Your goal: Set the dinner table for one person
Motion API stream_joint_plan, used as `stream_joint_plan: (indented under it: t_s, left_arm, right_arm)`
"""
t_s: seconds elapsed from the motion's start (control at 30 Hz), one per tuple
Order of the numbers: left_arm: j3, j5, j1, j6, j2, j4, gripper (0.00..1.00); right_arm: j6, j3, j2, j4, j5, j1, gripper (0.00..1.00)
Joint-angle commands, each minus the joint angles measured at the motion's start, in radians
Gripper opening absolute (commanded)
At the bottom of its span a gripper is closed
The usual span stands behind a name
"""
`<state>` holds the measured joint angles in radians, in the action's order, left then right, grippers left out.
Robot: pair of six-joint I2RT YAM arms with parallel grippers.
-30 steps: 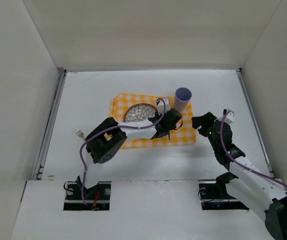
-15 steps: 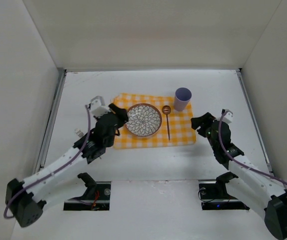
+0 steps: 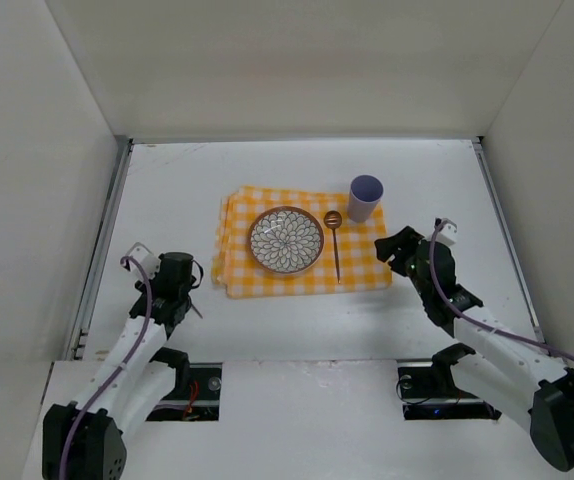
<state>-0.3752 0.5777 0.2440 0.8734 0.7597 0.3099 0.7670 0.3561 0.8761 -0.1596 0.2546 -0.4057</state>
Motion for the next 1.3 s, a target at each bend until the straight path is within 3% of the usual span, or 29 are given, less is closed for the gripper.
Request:
stream_joint_plan:
  t_s: [0.0, 0.7, 1.1, 1.27]
  left_arm:
    - [0.018, -0.061, -0.035, 0.004, 0.035, -0.015, 0.42]
    - [0.061, -0.09, -0.036, 0.006, 0.202, -0.121, 0.26]
    - [0.091, -0.15, -0.074, -0.019, 0.188, -0.157, 0.07]
    - [0.072, -0.15, -0.068, -0.053, 0.08, -0.124, 0.04]
  right_arm:
    - [-0.005, 0.017, 0.014, -0.072, -0.015, -0.017, 0.7]
    - [-0.003, 0.012, 0.0, -0.077, -0.029, -0.025, 0.71]
    - [-0.002, 0.001, -0.026, -0.069, -0.026, -0.012, 0.71]
    - [-0.002, 0.0, -0.032, -0.066, -0.02, -0.011, 0.72]
